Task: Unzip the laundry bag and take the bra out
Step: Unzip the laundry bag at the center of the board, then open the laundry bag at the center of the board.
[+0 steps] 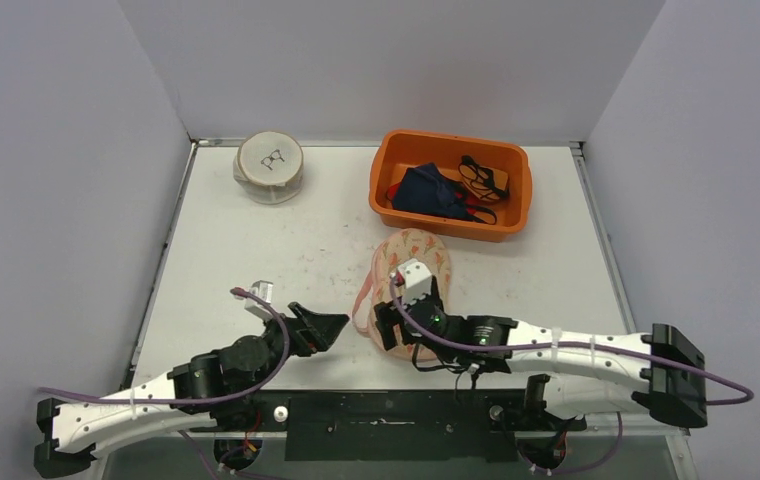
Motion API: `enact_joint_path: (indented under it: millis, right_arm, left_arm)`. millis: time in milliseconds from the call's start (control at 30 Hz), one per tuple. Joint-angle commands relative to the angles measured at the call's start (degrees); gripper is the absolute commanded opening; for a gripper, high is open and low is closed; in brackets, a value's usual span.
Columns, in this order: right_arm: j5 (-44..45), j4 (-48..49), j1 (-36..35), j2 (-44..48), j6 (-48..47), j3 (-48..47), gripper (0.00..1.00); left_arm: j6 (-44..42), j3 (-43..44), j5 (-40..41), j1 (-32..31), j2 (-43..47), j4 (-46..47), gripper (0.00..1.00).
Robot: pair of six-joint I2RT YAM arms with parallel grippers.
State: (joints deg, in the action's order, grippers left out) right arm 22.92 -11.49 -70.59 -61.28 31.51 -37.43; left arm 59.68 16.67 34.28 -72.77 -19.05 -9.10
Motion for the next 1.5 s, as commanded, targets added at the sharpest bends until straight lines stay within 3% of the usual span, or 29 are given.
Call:
enact_joint_path:
  millis: [0, 133, 300, 667, 800, 1067, 1267, 1467]
  right_arm:
    - [2.75, 1.03, -3.56, -9.31, -5.84, -8.25, 0.79]
    - [6.35, -0.11, -4.95, -16.58, -6.89, -12.43, 0.75]
    - [8.47, -0.62, -5.09, -22.18, -7.23, -15.10, 0.62]
    - [10.57, -3.39, -5.09, -24.89, -5.87, -16.32, 0.26]
    - [11.01, -4.43, -5.09, -23.66, -5.11, -15.99, 0.06]
    - [11.31, -6.79, -5.43, -13.37, -1.98, -12.10, 0.05]
    - [10.09, -8.58, -5.29, -3.46, 0.87, -7.34, 0.05]
    - [12.20, -13.76, -5.43, 5.94, 5.76, -3.44, 0.05]
  left_arm:
    - [9.95, -1.85, 9.94, -0.12, 7.35, -18.01, 0.85]
    - [13.00, -3.16, 11.39, -0.09, 10.30, -20.53, 0.84]
    - [14.96, -2.58, 11.76, -0.09, 9.13, -23.18, 0.83]
    - [15.37, -3.28, 11.04, -0.09, 6.40, -21.48, 0.83]
    - [15.18, -3.44, 10.84, -0.09, 5.32, -20.08, 0.83]
    - [12.43, -3.32, 10.37, -0.02, 1.20, -15.05, 0.83]
    - [9.21, -0.80, 9.90, 0.49, -7.83, -8.55, 0.83]
    - [1.61, 2.74, 2.87, 6.64, -17.26, 1.49, 0.83]
